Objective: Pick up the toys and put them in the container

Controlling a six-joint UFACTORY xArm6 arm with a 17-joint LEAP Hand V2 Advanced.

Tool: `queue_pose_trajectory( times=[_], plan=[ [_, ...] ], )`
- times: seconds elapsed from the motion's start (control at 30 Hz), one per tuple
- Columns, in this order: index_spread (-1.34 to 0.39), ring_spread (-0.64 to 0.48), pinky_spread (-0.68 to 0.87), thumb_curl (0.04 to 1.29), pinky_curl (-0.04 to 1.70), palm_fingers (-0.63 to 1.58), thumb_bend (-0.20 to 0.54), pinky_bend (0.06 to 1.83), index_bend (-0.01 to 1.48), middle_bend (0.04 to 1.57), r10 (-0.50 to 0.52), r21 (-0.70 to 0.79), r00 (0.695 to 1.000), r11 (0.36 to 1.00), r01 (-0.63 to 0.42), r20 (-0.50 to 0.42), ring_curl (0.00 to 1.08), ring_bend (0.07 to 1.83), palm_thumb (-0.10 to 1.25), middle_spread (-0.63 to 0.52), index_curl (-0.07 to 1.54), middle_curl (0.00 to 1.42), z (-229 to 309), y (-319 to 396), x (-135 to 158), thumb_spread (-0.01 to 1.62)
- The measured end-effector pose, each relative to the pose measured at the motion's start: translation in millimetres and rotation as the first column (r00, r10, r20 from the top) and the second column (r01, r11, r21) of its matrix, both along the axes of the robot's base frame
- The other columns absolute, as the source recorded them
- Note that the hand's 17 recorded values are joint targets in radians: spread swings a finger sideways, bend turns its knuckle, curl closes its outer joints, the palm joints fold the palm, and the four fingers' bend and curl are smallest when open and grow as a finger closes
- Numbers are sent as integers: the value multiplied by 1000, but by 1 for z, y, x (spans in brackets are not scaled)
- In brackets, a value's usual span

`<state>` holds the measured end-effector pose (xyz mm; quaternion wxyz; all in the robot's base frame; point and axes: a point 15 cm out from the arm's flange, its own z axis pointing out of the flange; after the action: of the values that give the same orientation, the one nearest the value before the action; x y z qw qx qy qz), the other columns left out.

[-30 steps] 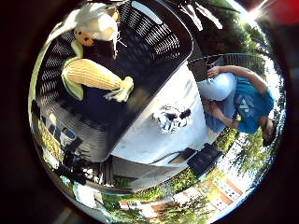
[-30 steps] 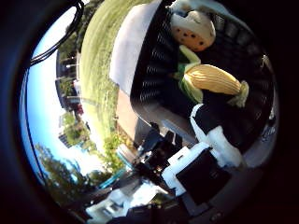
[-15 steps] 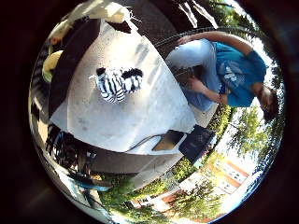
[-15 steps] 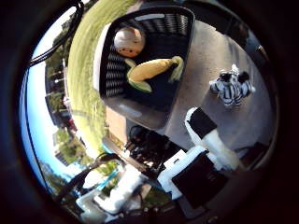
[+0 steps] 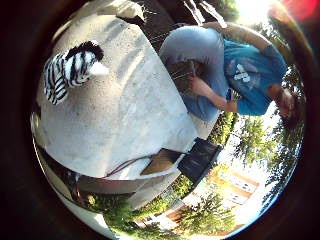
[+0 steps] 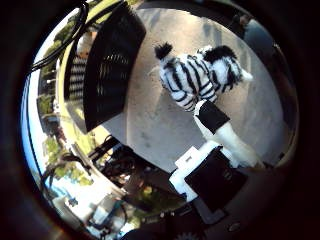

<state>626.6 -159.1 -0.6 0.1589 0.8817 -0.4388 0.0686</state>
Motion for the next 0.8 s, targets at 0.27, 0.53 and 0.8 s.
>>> queue_pose_trajectory(
  times=[0.27, 0.53, 0.8],
  plan=[
    [-21, 299, 522, 312, 355, 226, -41, 619, 136, 186, 68, -85, 995, 994, -74, -78, 330, 472, 575, 106, 239, 336, -44, 10, -15, 1037],
    [-88, 231, 540, 308, 343, 715, -33, 735, 177, 318, 106, -125, 987, 985, -121, -122, 365, 662, 563, -19, 236, 390, -62, 16, -22, 1032],
    [-372, 56, 467, 357, 495, 1009, -10, 861, 200, 807, 108, -156, 967, 977, -146, -231, 610, 1184, 721, -157, 231, 666, -63, 7, -45, 1040]
  ],
)
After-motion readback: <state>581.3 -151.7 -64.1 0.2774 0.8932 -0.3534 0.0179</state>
